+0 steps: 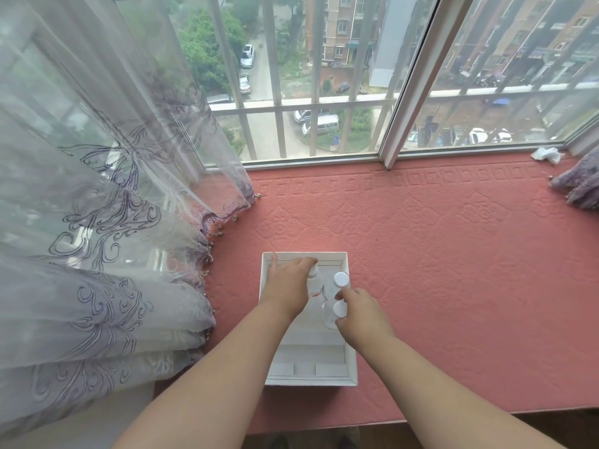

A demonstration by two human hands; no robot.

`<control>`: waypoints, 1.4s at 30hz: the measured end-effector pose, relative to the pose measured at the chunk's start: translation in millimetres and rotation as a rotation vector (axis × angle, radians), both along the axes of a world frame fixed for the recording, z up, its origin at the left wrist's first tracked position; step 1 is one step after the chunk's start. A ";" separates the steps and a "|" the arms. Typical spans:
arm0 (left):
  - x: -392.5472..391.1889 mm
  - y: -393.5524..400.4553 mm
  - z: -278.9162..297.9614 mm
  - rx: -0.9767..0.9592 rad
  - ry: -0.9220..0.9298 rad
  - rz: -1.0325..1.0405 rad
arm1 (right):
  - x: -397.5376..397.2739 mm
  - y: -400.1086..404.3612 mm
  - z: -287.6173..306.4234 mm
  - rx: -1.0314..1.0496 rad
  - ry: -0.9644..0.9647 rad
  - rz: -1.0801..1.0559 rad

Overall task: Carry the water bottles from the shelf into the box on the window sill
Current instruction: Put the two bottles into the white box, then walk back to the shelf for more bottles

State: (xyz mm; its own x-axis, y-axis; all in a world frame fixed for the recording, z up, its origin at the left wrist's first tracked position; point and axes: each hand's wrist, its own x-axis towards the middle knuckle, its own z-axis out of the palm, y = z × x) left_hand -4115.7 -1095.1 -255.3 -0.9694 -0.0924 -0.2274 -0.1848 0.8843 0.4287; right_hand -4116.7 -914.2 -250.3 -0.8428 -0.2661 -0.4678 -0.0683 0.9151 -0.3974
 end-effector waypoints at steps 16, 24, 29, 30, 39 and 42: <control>-5.4 9.1 18.6 0.001 -0.066 0.037 | 0.6 2.1 33.4 0.006 0.012 0.073; 11.4 15.7 72.0 -0.083 0.015 0.047 | -2.5 10.0 78.1 -0.029 0.054 0.042; 22.6 17.3 177.1 -0.169 0.027 0.066 | -23.8 14.0 163.1 -0.064 0.129 0.040; 25.3 18.6 201.3 -0.170 0.041 0.078 | -26.9 14.6 184.5 -0.065 0.146 0.050; 73.7 43.2 410.9 -0.242 0.311 0.155 | -14.8 35.1 389.4 -0.156 0.485 0.139; 93.1 54.2 457.7 -0.250 0.416 0.164 | 1.7 47.3 444.3 -0.238 0.639 0.141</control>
